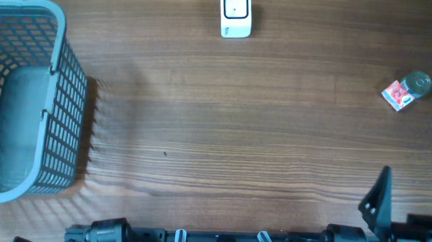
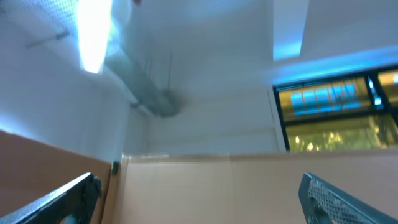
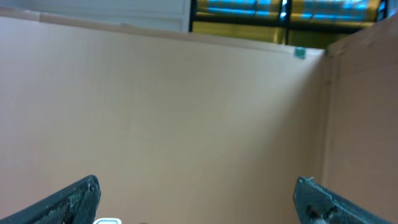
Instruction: Scan the item barcode
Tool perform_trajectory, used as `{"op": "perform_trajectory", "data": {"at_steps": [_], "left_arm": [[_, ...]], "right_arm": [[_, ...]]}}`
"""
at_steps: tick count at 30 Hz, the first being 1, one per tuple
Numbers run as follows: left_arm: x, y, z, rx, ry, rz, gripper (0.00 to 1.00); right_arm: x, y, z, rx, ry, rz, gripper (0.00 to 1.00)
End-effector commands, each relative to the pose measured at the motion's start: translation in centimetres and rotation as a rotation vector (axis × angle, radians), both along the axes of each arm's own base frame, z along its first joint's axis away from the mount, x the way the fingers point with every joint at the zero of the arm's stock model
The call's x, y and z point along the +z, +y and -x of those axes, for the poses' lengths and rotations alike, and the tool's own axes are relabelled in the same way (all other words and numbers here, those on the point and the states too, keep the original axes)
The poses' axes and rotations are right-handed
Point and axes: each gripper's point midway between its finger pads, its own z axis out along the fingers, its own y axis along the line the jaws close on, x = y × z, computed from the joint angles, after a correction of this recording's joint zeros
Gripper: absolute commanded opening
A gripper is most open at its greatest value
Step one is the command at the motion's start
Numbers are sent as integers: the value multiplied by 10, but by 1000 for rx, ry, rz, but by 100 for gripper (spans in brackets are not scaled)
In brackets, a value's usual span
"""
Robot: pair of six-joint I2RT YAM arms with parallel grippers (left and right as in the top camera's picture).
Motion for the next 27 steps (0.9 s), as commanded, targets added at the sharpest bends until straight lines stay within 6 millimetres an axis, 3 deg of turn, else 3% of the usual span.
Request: {"op": "perform_trajectory", "data": {"at_steps": [1,2,6,10,11,13,16,21,24,25,27], "left_arm": [[-19,4,-27,-97,102,98,100],[-35,-1,-49,-127,179,75,100],[-83,-32,-117,-189,219,-180,100],[-163,-28,-176,-240,265,-150,100],[-197,-26,-189,-246,266,-145,100],[-228,-24,-201,-249,301,-134,100],[-258,-24,-221,-220,455,-166,100],[-272,-23,-228,-209,519,-170,100],[-302,-21,-239,-226,647,-141,100],[-316,-21,-242,-233,704,-128,100],[-323,-21,-244,-237,735,-120,100]], "right_arm": [[-27,24,-26,157,52,27,100],[-36,34,-37,217,45,53,100],[-81,33,-79,233,22,59,100],[-139,33,-107,253,57,56,100],[-156,39,-111,290,44,75,100],[-167,39,-114,296,40,59,100],[-182,36,-120,286,107,42,100],[-216,30,-130,256,252,-5,100],[-249,11,-136,149,384,-60,100],[-253,8,-136,136,402,-65,100],[-254,9,-136,138,403,-67,100]]}}
